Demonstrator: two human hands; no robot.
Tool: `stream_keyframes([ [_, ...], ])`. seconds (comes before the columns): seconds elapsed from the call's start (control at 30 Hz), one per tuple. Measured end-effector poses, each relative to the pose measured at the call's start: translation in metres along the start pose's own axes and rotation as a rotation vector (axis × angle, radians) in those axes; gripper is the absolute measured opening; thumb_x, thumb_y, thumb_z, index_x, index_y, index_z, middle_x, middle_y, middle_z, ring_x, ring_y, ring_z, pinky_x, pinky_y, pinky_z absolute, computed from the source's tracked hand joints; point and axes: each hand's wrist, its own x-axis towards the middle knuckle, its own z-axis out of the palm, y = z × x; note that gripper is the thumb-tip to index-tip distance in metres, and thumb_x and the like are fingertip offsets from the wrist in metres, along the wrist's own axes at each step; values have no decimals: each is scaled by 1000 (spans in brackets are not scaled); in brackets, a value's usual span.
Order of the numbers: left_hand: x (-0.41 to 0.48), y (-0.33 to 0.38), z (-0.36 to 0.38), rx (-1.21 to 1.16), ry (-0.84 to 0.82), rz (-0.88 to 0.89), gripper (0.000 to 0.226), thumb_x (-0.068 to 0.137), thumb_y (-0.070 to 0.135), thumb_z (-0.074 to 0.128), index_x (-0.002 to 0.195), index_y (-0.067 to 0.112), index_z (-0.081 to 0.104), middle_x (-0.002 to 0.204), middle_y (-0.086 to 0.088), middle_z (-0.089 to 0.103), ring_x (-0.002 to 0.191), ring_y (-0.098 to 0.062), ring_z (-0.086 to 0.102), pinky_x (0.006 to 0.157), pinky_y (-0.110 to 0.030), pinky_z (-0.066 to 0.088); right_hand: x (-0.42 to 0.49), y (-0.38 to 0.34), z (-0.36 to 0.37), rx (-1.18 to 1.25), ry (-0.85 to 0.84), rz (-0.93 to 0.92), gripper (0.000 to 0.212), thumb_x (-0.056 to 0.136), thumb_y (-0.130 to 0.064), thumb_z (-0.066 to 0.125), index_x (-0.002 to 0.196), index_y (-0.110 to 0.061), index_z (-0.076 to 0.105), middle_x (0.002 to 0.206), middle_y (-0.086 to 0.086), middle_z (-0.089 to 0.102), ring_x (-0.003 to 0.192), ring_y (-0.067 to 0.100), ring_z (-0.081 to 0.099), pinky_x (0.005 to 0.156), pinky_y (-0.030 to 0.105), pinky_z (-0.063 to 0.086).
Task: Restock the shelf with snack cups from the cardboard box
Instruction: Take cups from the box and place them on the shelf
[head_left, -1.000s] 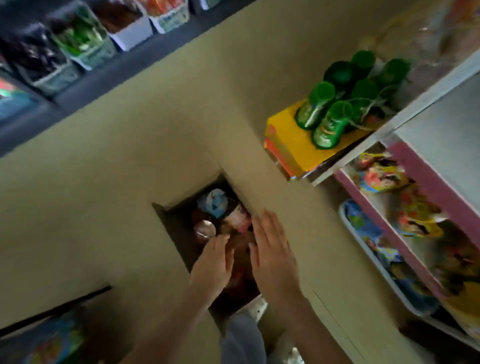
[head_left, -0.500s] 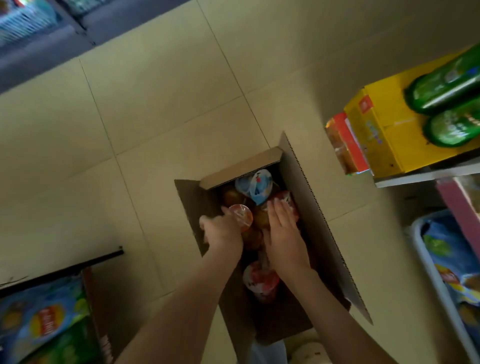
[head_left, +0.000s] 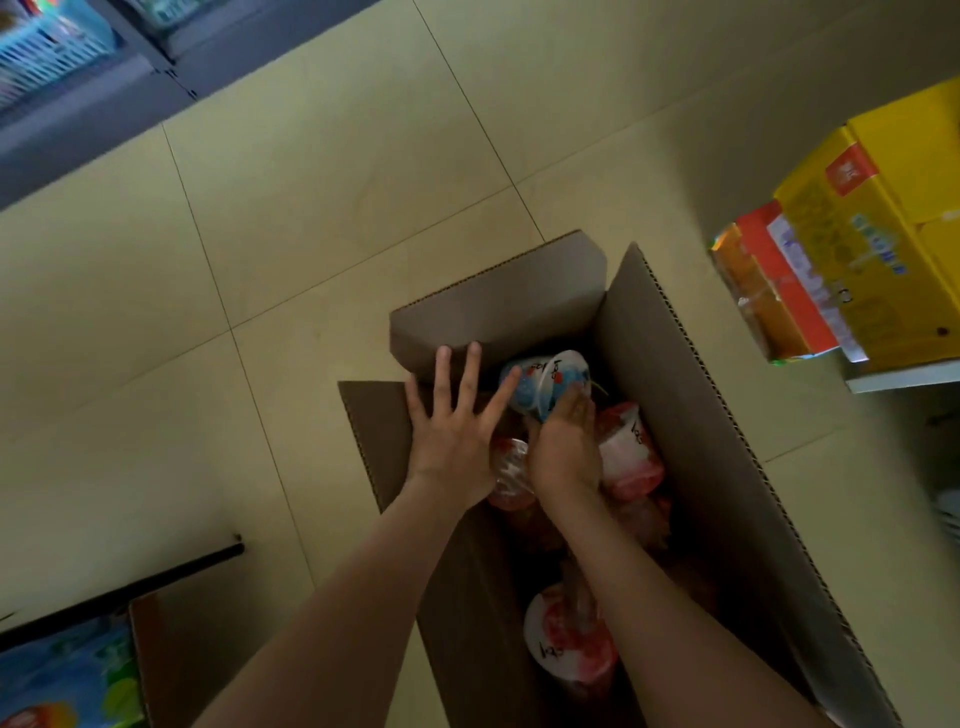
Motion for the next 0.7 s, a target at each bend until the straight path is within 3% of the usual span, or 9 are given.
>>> stream_keyframes([
  [0.1,4,5,3,56,47,-3,91,93,41,46,137,38,-34,146,-8,-40,130,-47,-35,104,-64,-14,12,-4,12,10,55,-23,56,100,-15,35,148,2,12,151,22,25,139,32,27,109,40,35],
  [0.2,2,10,0,122,48,36,87,95,33,45,142,33,-28,151,-10,-32,135,-47,-25,109,-56,-14,11,-4,11,-17,76,-96,51,100,-12,33,147,0,17,142,20,40,126,30,46,94,37,47],
  [0.27,0,16,-5,111,17,104,88,95,24,48,145,29,-24,156,-8,-19,144,-35,-10,116,-45,0,5,0,9,-51,109,-177,51,97,-7,42,144,1,26,128,21,54,110,31,59,83,35,51],
  [0.33,-2,23,-15,62,-5,179,82,96,14,44,147,26,-19,158,-6,-8,145,-26,3,117,-36,10,-3,6,0,-24,141,-226,54,85,1,59,136,7,41,102,23,66,80,32,69,61,33,55],
  [0.4,-1,30,-29,79,-3,270,73,98,11,37,148,19,-15,158,-7,-11,146,-23,-3,117,-32,1,-13,11,-15,-65,144,-229,52,79,2,64,128,7,50,92,20,69,71,28,70,56,28,54],
  [0.47,1,36,-47,150,5,345,65,99,11,30,149,13,-11,158,-9,-12,146,-22,-7,116,-30,-3,-22,15,-35,-79,225,-275,50,55,1,81,103,4,67,67,13,69,52,19,67,42,19,46],
  [0.53,2,39,-64,190,-6,420,62,99,11,31,150,11,-5,158,-8,-8,146,-21,-6,116,-29,-4,-40,19,-58,-87,286,-344,49,36,-2,89,81,-3,70,51,6,63,39,14,60,33,17,38],
  [0.63,-6,40,-92,128,-83,528,53,98,9,36,148,10,19,157,-7,14,146,-19,5,116,-28,-1,-76,34,-93,-79,255,-400,41,41,0,88,74,-8,66,52,5,62,41,15,60,36,17,41],
  [0.7,-22,50,-118,25,-87,573,40,96,11,39,136,11,39,147,-7,37,142,-20,22,117,-29,10,-102,46,-122,-90,210,-404,41,43,1,87,77,-9,66,57,5,63,44,19,62,38,19,45],
])
